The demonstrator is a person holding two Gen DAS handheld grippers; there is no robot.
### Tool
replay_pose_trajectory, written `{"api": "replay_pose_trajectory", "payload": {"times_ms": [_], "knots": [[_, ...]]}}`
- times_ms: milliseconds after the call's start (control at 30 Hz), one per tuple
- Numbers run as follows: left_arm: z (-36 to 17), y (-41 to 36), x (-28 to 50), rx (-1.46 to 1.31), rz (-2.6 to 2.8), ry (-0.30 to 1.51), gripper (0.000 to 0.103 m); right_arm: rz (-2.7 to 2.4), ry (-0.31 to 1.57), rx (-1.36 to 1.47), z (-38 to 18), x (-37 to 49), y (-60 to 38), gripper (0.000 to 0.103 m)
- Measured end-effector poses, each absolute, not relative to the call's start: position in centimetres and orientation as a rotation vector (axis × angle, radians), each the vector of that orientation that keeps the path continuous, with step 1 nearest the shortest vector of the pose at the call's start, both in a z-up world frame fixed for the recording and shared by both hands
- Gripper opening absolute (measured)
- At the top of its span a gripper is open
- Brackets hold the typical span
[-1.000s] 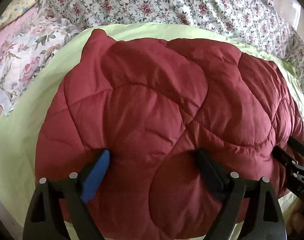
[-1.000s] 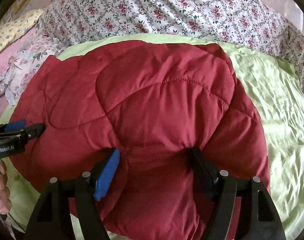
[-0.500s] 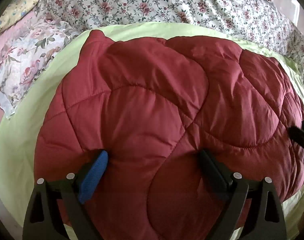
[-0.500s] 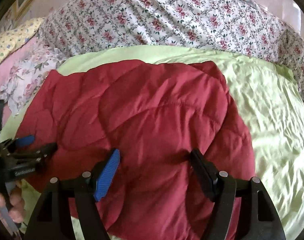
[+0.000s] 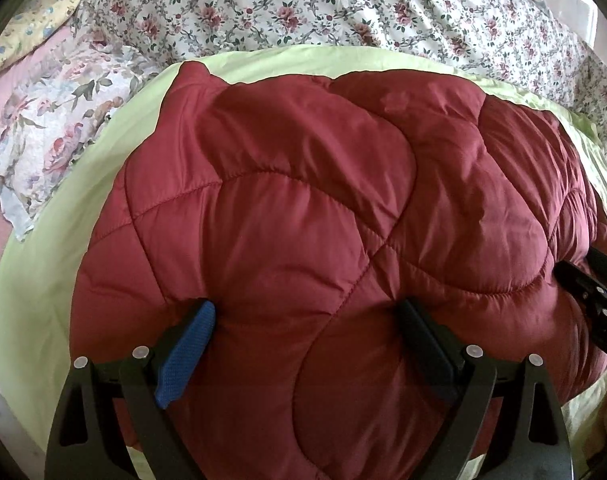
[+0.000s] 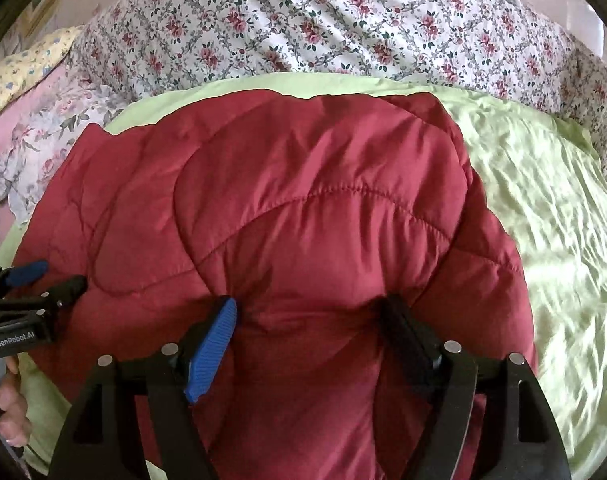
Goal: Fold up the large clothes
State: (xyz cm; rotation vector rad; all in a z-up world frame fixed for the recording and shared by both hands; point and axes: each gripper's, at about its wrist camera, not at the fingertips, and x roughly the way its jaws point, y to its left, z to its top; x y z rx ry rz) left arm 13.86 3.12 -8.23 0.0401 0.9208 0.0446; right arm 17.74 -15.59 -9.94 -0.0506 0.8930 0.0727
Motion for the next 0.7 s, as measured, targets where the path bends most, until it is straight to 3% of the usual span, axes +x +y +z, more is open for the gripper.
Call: {"api": "replay_pose_trajectory", "payload": {"times_ms": [400,567,700], "knots": [[-4.9,5.6,12.6,-0.024,0.062,0.836,0.090,0.086,0.877,-0.022,-8.0,16.8,-15.9,0.075],[-5.9,6.7,14.8,-0.060,0.039,0.887,0.090,0.056,0.845,-0.026,-6.4,17.5,-16.5,0.077],[-7.4,6.7,17.1,-0.045,0.030,0.919,0.096,0.057,0.916,-0.003,-8.1,20.3,-17.3,0.078]]}}
